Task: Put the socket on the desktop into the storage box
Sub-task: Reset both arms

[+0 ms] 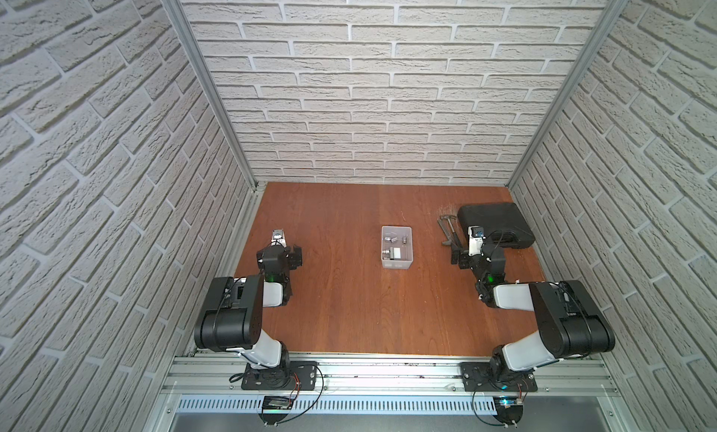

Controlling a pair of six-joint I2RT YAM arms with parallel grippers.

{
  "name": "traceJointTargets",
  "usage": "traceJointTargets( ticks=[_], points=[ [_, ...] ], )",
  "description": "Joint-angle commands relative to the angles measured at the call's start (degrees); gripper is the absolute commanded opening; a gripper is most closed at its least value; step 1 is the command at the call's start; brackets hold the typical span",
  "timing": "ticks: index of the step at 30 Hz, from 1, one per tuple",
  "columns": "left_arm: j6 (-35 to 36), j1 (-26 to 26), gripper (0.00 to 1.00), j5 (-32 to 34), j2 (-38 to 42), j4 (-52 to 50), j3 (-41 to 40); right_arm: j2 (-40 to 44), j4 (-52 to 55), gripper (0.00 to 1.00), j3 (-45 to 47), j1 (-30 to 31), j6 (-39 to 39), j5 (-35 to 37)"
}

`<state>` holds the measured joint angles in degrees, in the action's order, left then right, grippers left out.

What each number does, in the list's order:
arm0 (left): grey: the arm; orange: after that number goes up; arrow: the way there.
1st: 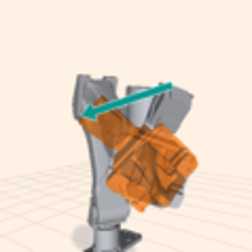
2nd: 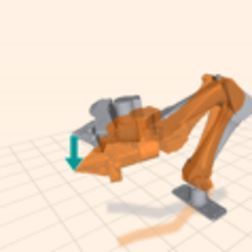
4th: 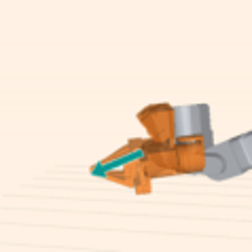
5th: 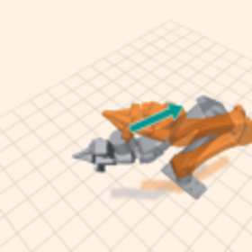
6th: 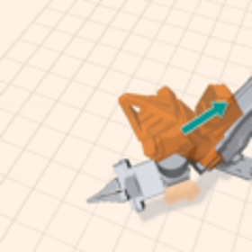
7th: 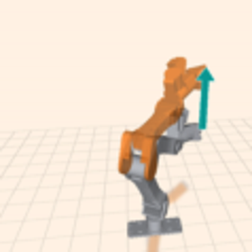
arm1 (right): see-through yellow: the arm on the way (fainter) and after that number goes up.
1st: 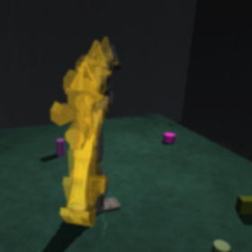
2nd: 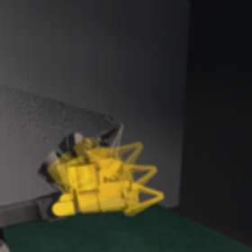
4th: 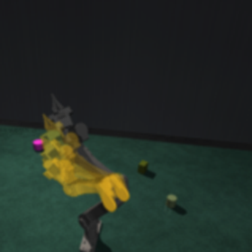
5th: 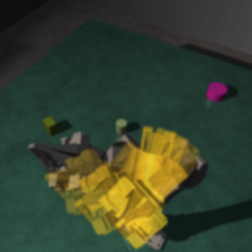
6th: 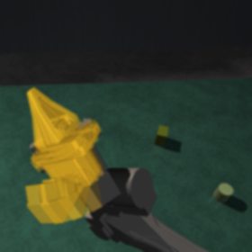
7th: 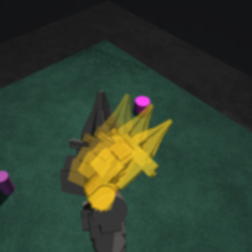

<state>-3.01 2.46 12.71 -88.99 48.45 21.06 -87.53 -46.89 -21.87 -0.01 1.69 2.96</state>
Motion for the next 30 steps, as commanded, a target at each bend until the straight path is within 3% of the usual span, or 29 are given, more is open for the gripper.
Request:
traceJointTargets(
  ticks=[1,30],
  points=[
    [0.4,0.2,0.99,-0.4,0.3,3.0,0.3,0.5,-0.8,1.00,-1.0,-0.3,-0.7,0.5],
    [0.6,-0.1,0.99,-0.3,0.2,3.1,0.4,0.6,-0.9,1.00,-1.0,-0.3,-0.7,0.5]
  ],
)
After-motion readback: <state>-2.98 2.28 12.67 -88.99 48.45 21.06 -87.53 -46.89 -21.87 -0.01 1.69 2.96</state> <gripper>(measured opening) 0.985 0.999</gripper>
